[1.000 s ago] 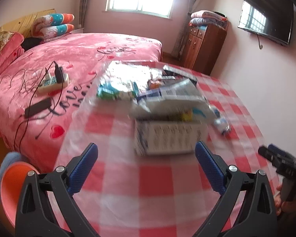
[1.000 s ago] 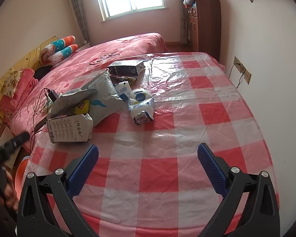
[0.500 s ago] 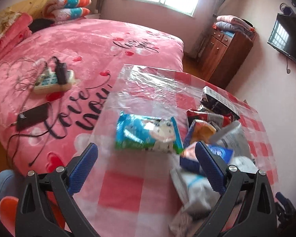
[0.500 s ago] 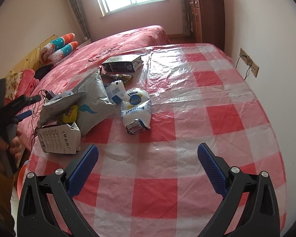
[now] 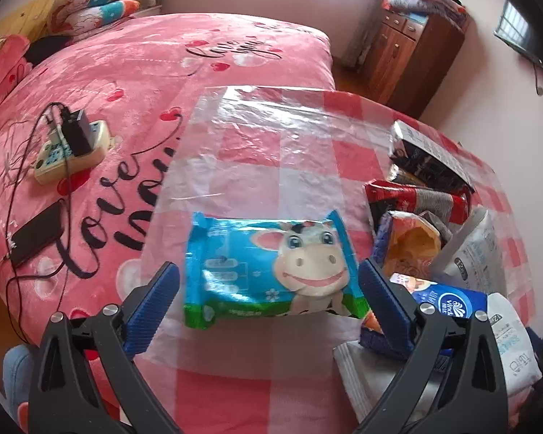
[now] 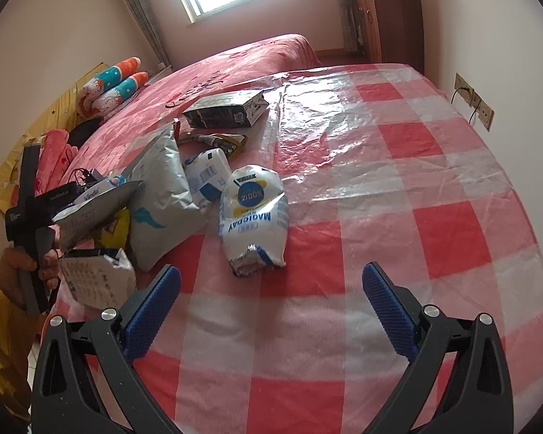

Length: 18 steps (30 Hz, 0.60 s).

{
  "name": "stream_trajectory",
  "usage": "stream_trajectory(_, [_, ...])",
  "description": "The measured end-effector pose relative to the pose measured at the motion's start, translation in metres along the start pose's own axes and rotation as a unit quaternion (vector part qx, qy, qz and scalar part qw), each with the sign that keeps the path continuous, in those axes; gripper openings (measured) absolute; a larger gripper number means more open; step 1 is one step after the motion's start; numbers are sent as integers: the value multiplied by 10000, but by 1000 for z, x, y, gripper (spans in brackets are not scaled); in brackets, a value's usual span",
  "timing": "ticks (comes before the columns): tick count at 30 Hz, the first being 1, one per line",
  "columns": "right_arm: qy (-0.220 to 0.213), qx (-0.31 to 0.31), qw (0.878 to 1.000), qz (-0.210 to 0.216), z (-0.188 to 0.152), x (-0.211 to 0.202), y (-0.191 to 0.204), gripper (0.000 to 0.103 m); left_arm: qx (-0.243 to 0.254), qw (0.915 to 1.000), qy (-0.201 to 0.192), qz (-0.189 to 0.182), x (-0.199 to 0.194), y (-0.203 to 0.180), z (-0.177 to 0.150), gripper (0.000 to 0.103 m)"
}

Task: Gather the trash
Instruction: 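Reach the left tool toward the blue cow-print wet-wipes pack, then close the left tool on the wipes pack while the right tool grasps the white MAGICDAY bag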

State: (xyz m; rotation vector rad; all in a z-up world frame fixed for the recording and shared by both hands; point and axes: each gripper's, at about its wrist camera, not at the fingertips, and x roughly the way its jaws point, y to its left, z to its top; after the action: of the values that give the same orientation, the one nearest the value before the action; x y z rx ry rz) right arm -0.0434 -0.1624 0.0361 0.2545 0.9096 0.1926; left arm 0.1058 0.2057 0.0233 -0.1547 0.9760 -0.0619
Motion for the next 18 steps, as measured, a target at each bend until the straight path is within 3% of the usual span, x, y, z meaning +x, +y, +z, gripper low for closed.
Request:
stream_trajectory(4, [33, 22, 10000, 37, 4, 9, 0, 99, 232, 9995, 10, 219, 6, -7, 2, 99])
stream_trajectory(14, [34, -144, 9999, 44, 8, 22, 6, 99, -79, 9998, 131, 124, 18, -1, 1, 99])
stream_trajectory(18, [37, -261, 9997, -5, 13, 30, 9, 99, -112, 9997, -46, 202, 16, -3, -3, 91])
